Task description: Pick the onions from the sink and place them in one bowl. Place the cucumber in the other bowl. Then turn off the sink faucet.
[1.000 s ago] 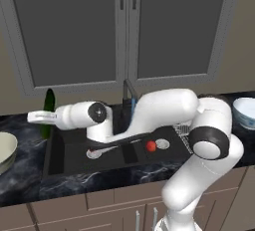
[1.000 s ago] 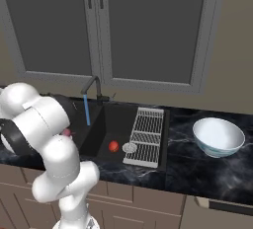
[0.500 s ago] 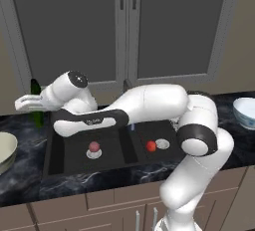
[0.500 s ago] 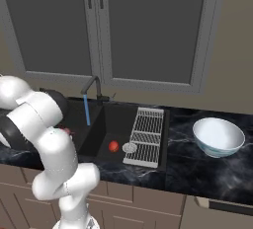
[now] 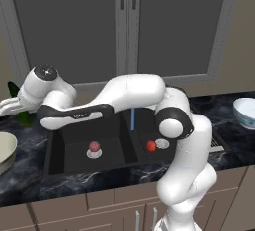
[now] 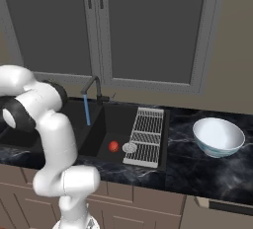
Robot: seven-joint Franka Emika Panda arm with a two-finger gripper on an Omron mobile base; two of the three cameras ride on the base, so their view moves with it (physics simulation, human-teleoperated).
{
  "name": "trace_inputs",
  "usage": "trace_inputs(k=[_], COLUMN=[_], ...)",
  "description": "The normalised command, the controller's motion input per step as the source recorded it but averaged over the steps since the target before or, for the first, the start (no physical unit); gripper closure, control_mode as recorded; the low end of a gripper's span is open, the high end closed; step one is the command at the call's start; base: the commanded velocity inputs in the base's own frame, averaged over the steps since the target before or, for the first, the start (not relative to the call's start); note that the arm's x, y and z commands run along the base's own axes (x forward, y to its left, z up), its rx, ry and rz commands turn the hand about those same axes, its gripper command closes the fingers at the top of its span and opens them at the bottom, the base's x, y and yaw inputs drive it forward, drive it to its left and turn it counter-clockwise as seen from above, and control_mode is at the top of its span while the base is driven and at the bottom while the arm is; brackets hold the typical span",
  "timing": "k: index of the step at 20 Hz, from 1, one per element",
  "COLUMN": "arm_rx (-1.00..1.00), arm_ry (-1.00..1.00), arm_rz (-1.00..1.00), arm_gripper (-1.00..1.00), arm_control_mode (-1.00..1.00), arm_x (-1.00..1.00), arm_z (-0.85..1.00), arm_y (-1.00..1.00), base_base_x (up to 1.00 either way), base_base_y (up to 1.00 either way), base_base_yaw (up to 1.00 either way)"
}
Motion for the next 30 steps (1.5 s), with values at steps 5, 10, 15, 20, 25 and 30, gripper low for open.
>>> trace_inputs(k=[5, 10, 15, 20, 25, 30], arm_rx=[-0.29, -0.3, -0.25, -0.23, -0.18, -0.01], arm_ry=[-0.14, -0.02, 0.0, 0.0, 0.0, 0.0], arm_rz=[0.0, 0.0, 0.0, 0.0, 0.0, 0.0], arm_gripper=[1.0, 1.0, 1.0, 1.0, 1.0, 1.0], arm_control_mode=[-1.0, -1.0, -1.0, -1.0, -1.0, -1.0], arm_x=[-0.34, -0.08, 0.01, 0.23, 0.52, 0.61], arm_z=[0.0, -0.2, -0.37, -0.52, -0.5, 0.04], arm_y=[0.88, 0.59, 0.43, 0.3, 0.1, 0.22], base_base_x=[0.0, 0.0, 0.0, 0.0, 0.0, 0.0], base_base_y=[0.0, 0.0, 0.0, 0.0, 0.0, 0.0], base_base_yaw=[0.0, 0.0, 0.0, 0.0, 0.0, 0.0])
